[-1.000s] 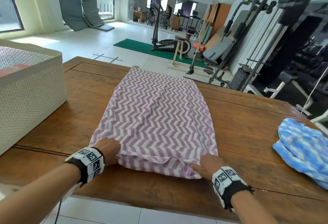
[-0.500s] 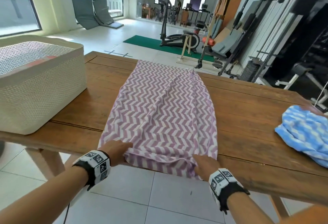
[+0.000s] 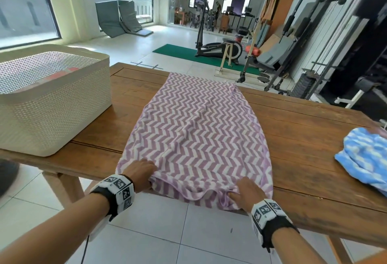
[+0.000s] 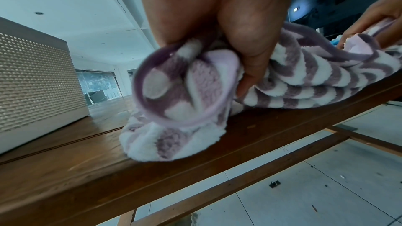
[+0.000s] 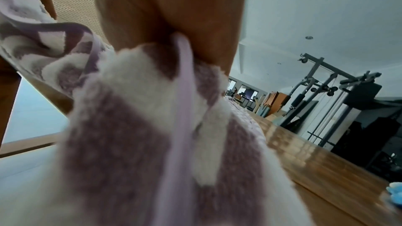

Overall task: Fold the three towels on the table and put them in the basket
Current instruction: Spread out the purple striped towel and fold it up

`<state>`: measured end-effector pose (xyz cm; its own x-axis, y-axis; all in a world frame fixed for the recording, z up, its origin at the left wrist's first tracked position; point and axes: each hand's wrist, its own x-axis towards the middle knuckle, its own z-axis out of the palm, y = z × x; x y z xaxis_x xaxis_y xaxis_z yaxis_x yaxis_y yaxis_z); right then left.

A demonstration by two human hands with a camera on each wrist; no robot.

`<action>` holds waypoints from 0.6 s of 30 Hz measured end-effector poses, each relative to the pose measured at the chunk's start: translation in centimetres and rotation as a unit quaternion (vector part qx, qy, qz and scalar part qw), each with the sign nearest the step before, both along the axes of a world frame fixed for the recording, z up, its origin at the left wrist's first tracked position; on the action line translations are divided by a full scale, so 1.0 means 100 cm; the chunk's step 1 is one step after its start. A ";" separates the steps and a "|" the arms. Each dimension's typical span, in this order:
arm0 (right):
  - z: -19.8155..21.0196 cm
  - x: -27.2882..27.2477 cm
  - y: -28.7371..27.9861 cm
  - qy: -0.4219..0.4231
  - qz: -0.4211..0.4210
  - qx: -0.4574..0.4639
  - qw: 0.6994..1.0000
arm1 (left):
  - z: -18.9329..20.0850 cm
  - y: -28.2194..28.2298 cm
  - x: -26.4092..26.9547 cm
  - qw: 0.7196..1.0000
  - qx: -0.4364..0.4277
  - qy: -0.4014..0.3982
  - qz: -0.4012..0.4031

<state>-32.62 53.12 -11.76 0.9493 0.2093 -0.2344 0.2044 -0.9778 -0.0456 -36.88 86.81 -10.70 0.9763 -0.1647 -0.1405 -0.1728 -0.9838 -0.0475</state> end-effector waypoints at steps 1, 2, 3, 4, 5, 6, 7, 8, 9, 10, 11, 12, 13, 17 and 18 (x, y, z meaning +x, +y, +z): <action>-0.004 0.002 0.000 0.003 -0.003 0.013 1.000 | -0.003 0.000 0.004 1.000 -0.016 -0.006 -0.005; -0.008 0.005 0.001 0.008 -0.006 0.026 1.000 | -0.006 0.000 0.008 1.000 -0.029 -0.009 -0.008; -0.012 0.007 0.002 0.015 -0.008 0.042 0.999 | -0.011 0.000 0.012 0.999 -0.041 -0.001 -0.006; -0.014 0.009 0.003 0.024 -0.011 0.053 0.998 | -0.015 -0.001 0.015 0.998 -0.056 0.014 -0.001; -0.016 0.010 0.004 0.029 -0.012 0.057 0.998 | -0.020 -0.002 0.018 0.997 -0.070 0.035 0.006; -0.017 0.011 0.005 0.025 -0.009 0.050 0.998 | -0.023 -0.003 0.021 0.995 -0.077 0.056 0.009; -0.016 0.013 0.006 0.016 -0.006 0.037 0.999 | -0.025 -0.004 0.024 0.995 -0.070 0.071 0.014; -0.015 0.014 0.008 0.005 -0.001 0.024 1.000 | -0.025 -0.005 0.026 0.996 -0.055 0.073 0.016; -0.013 0.014 0.009 -0.001 0.003 0.016 1.000 | -0.024 -0.006 0.030 0.997 -0.037 0.064 0.014; -0.012 0.015 0.010 0.004 0.006 0.011 1.000 | -0.021 -0.006 0.032 0.998 -0.022 0.055 0.013; -0.009 0.014 0.011 0.015 0.005 0.005 1.000 | -0.019 -0.007 0.034 0.998 -0.014 0.053 0.018; -0.007 0.014 0.011 0.030 0.001 -0.001 1.000 | -0.015 -0.009 0.035 0.998 -0.009 0.058 0.026; -0.005 0.014 0.010 0.050 -0.004 -0.002 0.999 | -0.013 -0.009 0.034 0.997 -0.006 0.069 0.036; 0.003 0.010 0.003 0.150 0.003 0.031 0.988 | -0.010 -0.006 0.025 0.990 -0.002 0.129 0.066; 0.006 0.009 0.002 0.179 0.012 0.034 0.983 | -0.007 -0.005 0.023 0.987 -0.001 0.144 0.069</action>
